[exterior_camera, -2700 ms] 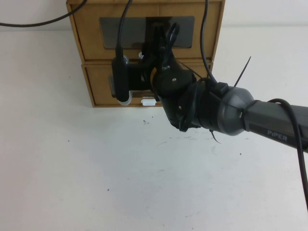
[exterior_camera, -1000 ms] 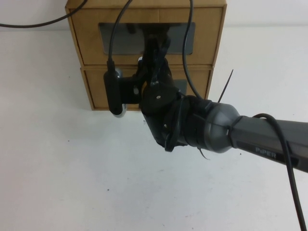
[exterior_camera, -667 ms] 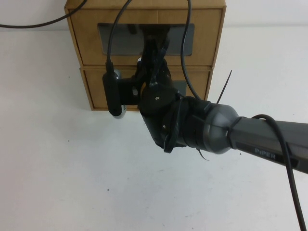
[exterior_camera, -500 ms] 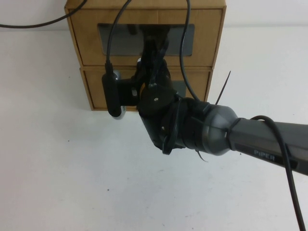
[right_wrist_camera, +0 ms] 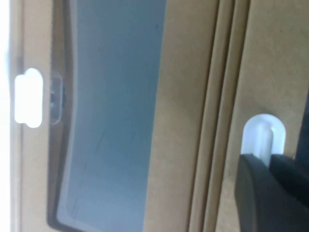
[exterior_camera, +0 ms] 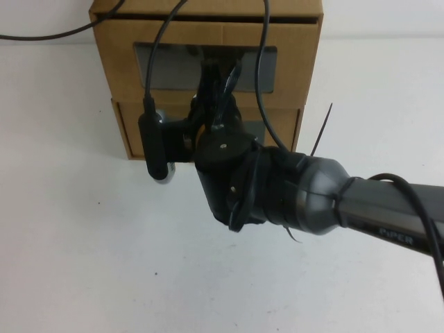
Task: Open the shoe box
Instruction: 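Pull the top drawer of the cardboard box fully open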
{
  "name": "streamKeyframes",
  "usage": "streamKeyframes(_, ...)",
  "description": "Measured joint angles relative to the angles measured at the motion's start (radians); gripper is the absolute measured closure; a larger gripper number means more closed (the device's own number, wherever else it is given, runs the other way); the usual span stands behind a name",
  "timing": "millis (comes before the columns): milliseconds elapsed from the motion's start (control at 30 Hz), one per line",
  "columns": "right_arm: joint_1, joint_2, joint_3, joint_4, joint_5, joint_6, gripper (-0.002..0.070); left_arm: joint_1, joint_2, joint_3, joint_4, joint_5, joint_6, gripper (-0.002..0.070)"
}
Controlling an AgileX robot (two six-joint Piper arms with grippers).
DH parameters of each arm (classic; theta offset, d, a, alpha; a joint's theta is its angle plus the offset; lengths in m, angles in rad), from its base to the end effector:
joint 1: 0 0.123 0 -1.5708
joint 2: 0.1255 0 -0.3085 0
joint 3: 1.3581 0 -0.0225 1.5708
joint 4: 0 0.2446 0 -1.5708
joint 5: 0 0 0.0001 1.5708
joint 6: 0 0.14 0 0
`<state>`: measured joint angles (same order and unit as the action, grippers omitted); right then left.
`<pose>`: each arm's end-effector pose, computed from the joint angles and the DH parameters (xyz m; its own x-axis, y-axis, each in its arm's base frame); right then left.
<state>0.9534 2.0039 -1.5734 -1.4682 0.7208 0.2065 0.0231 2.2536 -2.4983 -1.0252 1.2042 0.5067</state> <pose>0.3628 0.3522 0.2792 0.1727 -0.9839 -0.0455 -0.3195 -0.0123 -0.9475 0.5189 -0.0998 0.3892 -0.5830 -0.0295 -0.8119 0.6284 0.6171 -0.4737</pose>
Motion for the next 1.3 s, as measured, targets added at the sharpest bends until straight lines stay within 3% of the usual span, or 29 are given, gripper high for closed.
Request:
streamKeyframes(900,0.148,-0.181,0.223,0.053,0.012,-0.005,0.0673,0.000,0.000,0.000,0.000,0.000,-0.025,0.0680)
streamKeyframes(1300,0.190,-0.210,0.230,0.121,0.036,-0.039,0.0673,0.000,0.000,0.000,0.008,0.000,-0.045,0.0680)
